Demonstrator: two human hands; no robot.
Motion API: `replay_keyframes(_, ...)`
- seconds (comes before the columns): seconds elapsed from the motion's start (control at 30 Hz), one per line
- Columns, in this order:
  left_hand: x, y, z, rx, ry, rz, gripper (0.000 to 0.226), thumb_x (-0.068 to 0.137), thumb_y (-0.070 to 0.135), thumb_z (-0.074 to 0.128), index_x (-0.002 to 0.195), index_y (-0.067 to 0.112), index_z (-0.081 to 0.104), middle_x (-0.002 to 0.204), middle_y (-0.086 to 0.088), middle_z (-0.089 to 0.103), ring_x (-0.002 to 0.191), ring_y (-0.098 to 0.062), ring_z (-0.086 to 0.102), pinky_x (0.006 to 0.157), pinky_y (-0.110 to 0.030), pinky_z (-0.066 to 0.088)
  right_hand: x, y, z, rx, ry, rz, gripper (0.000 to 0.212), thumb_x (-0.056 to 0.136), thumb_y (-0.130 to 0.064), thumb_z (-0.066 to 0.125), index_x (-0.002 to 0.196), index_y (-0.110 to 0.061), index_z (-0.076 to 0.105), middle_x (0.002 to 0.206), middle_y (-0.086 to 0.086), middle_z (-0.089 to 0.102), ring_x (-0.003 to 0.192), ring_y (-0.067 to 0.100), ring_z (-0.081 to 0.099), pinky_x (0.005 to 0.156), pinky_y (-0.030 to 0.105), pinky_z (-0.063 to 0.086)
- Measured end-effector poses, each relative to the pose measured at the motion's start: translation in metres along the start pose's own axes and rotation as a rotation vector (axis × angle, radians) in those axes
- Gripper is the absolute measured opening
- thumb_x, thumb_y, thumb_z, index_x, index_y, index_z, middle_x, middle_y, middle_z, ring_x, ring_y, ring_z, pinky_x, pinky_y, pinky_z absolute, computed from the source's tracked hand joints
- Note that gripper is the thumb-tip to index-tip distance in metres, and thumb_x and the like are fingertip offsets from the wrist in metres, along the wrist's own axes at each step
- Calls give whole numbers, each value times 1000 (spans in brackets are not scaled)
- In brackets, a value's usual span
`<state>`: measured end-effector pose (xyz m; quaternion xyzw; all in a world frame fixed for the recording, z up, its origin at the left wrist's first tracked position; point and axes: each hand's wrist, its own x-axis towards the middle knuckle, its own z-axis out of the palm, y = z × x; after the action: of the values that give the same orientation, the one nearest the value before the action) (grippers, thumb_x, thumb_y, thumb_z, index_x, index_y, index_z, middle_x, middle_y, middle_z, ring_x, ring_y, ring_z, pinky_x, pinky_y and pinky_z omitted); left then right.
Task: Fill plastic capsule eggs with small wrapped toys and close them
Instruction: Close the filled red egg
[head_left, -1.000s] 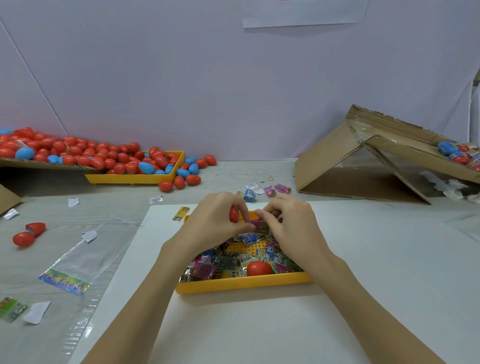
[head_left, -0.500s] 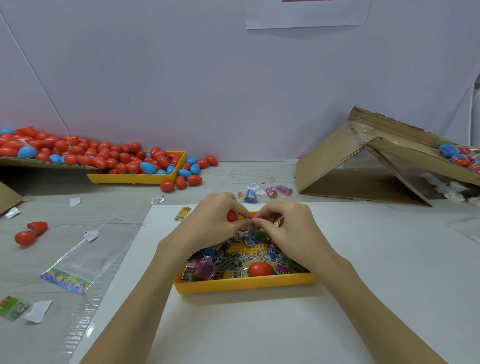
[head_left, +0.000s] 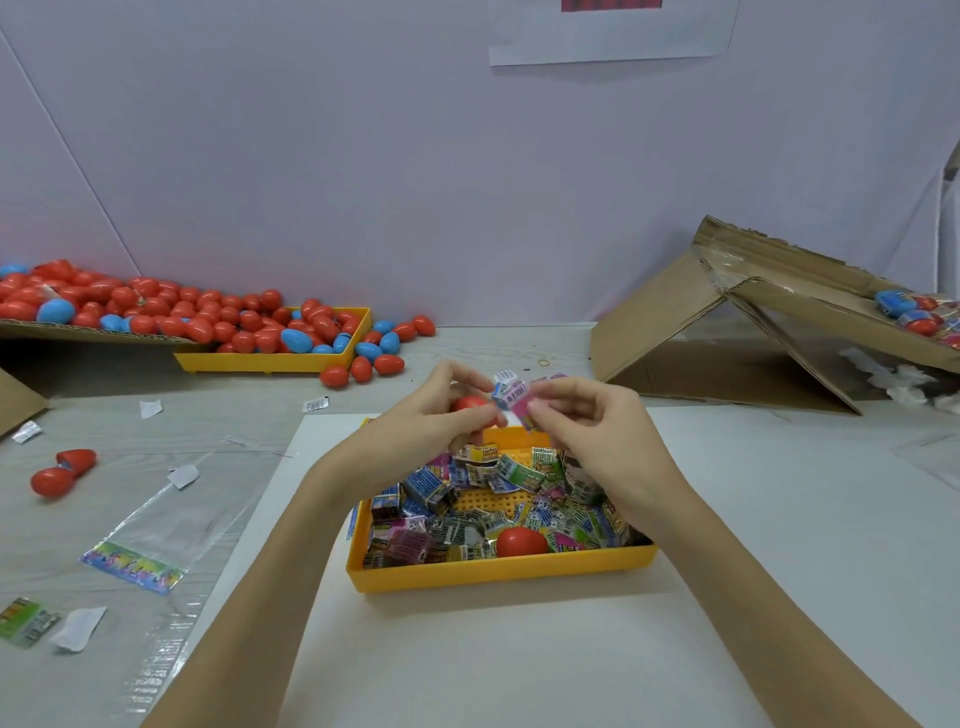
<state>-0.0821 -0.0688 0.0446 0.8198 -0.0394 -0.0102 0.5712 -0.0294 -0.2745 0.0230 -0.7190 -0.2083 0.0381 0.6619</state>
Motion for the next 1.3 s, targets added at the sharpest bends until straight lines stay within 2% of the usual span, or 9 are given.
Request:
replay_keyframes(0.1,1,3,8,-26,52,83,45,86,30,78,122,16,55,111,-8,71,88,-19,73,76,-29,59,1,-2,-6,98,63,106,9,95,-28,74,101,-26,80,85,-4,77,75,11,66,60,21,52)
replay_keyframes(0.2,5,4,16,-98,135,142,58,74,27,89,120,17,56,100,-5,74,83,-26,76,71,-29,62,3,-2,-9,227,79,177,18,92,-37,73,98,-22,81,82,1,70,73,15,58,58,26,51)
replay_keyframes(0.5,6,4,22,-74,218,238,52,77,27,87,124,16,66,99,0,79,86,-18,76,78,-23,60,1,-3,-7,147,28,155,23,93,-44,71,100,-24,79,72,-7,65,66,11,53,48,25,44)
replay_keyframes(0.7,6,6,20,-65,194,247,37,83,22,85,117,14,73,100,-1,79,89,-17,77,81,-23,60,-1,-5,-7,148,0,115,21,94,-36,72,103,-19,79,68,-6,63,59,11,48,43,21,39)
replay_keyframes(0.9,6,5,18,-32,179,265,34,82,23,85,114,17,75,102,2,78,92,-15,76,79,-21,59,-1,-7,-7,49,27,54,18,92,-33,74,103,-20,79,72,-10,71,62,3,59,50,15,45)
replay_keyframes(0.97,6,6,18,-28,179,267,34,81,25,85,112,19,75,100,4,78,90,-14,76,76,-19,58,-1,-7,-7,44,8,30,16,93,-30,74,102,-19,79,72,-11,71,58,-1,60,49,8,43)
replay_keyframes(1.1,5,5,17,-24,184,271,33,78,32,85,107,21,74,95,3,77,85,-12,75,73,-17,57,-2,-6,-6,43,-40,15,10,93,-28,74,100,-22,80,76,-9,73,56,-2,61,48,6,42)
replay_keyframes(1.2,7,1,16,-37,209,253,37,75,35,86,106,19,74,93,1,77,83,-16,75,74,-22,60,-2,-7,-5,54,-67,57,14,90,-34,76,101,-27,80,86,-5,78,70,2,70,56,13,51)
replay_keyframes(1.3,8,-3,16,-33,243,245,38,74,33,88,106,20,73,91,-1,77,80,-18,75,75,-27,62,-2,-7,-6,89,-93,87,18,88,-34,77,105,-26,78,96,-2,80,93,13,77,77,25,62)
